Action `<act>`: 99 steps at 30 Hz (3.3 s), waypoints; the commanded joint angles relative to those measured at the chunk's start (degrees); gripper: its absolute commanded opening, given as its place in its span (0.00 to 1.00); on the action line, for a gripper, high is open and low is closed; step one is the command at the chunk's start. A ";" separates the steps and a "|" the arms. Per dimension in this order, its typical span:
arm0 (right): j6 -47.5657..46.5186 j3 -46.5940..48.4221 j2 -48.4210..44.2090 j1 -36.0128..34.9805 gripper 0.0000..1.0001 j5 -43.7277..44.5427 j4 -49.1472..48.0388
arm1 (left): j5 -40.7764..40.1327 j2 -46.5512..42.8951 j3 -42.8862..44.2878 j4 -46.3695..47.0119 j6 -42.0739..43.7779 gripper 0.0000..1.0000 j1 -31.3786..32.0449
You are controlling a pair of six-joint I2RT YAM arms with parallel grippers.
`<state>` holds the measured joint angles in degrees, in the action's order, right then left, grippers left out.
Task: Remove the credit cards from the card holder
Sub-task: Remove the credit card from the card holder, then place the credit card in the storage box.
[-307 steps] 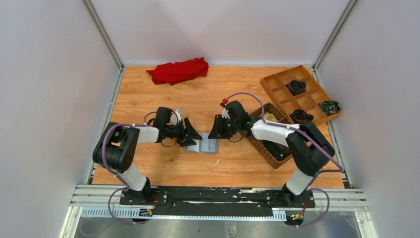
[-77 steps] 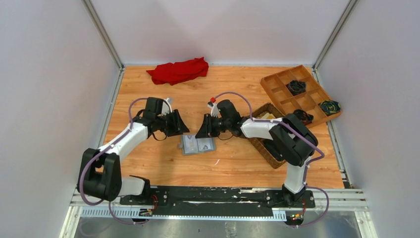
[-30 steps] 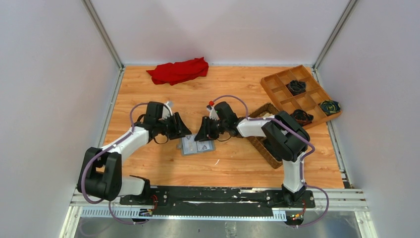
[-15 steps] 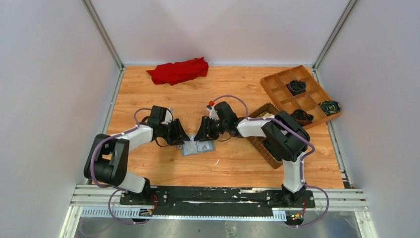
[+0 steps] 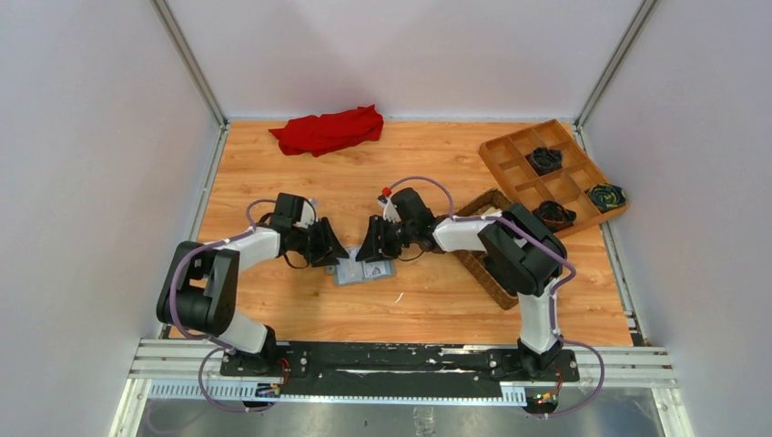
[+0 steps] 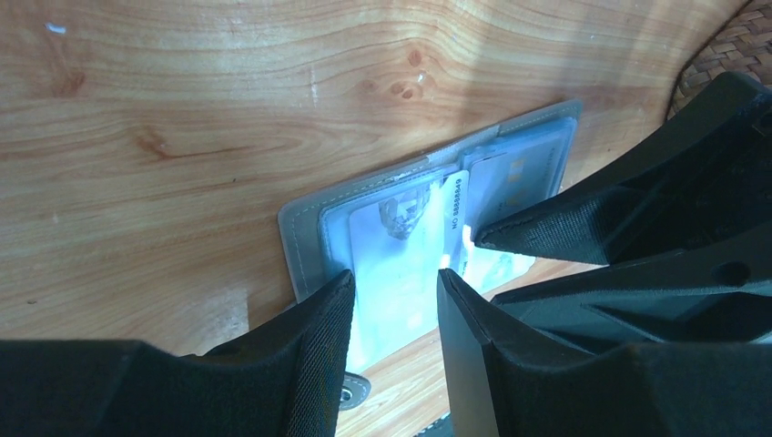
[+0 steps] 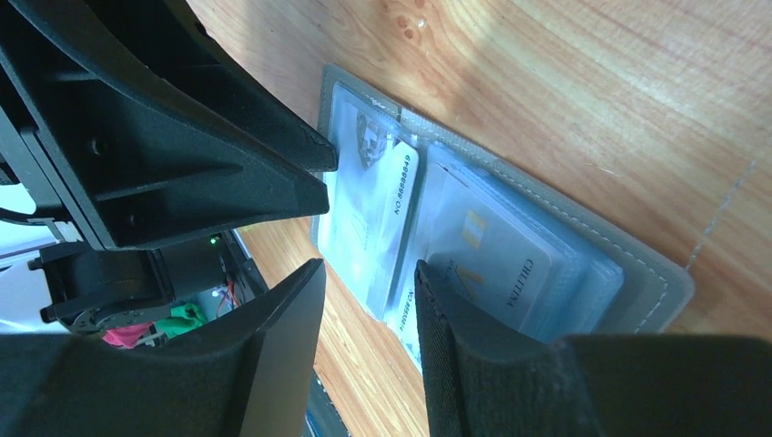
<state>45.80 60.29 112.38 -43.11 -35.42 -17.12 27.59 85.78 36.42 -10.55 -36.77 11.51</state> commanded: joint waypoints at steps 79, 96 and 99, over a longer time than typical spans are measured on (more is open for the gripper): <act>-56.92 -4.03 -52.48 35.47 0.00 48.36 55.50 | -3.97 -5.17 12.04 -16.24 8.12 0.47 -2.02; -63.54 -12.53 -47.37 35.11 0.00 52.43 48.44 | -2.07 -2.49 12.19 -14.56 7.84 0.47 -2.02; -64.67 -13.51 -46.14 34.67 0.00 54.91 48.28 | -2.04 -2.34 12.18 -14.33 7.61 0.47 -2.02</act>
<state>-17.19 48.64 64.95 -8.27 16.64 31.53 24.45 82.67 47.24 -25.28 -29.71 9.87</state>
